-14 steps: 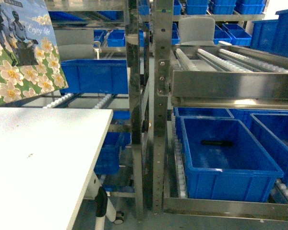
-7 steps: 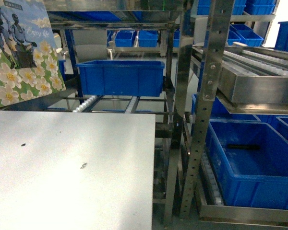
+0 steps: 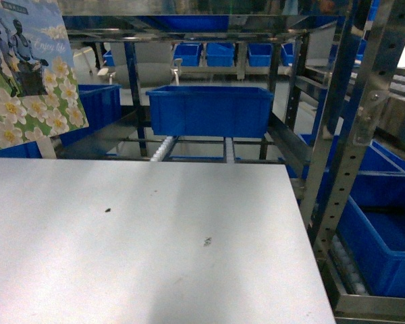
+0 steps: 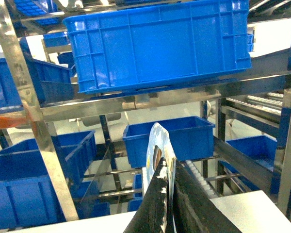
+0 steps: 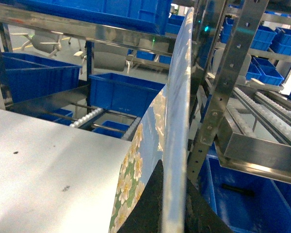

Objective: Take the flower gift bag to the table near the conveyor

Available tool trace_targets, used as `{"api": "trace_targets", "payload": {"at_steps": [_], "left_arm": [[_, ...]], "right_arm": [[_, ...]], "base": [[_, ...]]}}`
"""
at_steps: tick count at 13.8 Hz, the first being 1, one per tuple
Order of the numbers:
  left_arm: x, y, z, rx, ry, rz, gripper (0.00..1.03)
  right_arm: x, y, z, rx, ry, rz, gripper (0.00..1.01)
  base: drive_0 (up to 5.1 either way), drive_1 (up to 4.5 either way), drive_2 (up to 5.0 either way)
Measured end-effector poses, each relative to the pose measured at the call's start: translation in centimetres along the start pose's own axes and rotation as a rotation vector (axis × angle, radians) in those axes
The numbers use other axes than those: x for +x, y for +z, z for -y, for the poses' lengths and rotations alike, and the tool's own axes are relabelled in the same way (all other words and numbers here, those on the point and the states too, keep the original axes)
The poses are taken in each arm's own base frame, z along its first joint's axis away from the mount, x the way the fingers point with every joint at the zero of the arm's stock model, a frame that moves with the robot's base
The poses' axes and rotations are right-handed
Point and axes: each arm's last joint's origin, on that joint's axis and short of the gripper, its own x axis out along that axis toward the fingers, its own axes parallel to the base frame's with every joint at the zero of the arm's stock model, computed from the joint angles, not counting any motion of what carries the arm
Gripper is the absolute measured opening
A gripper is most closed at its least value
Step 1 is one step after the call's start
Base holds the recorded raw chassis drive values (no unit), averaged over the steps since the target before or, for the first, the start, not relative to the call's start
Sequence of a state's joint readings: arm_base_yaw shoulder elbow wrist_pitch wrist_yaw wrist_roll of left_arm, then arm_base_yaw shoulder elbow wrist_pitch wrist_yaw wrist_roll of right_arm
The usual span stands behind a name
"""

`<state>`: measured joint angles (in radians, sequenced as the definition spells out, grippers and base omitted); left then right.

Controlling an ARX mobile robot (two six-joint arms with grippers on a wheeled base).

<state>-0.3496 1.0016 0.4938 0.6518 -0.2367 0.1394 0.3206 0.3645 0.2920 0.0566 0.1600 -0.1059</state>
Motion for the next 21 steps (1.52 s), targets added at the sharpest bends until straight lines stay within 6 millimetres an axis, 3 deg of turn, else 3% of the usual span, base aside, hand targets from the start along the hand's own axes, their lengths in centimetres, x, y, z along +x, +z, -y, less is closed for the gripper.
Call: {"api": "trace_targets", "payload": {"at_steps": [18, 21], "left_arm": [[0.0, 0.0, 0.0, 0.0, 0.0, 0.0, 0.02], [0.03, -0.03, -0.19, 0.001, 0.017, -0.002, 0.02]], "right_arm": [[0.01, 0.0, 0.0, 0.0, 0.0, 0.0, 0.02], [0.06, -0.01, -0.04, 0.0, 0.009, -0.001, 0.02]], "base": [[-5.0, 2.44, 2.4], [-1.2, 0.57, 0.6]]}}
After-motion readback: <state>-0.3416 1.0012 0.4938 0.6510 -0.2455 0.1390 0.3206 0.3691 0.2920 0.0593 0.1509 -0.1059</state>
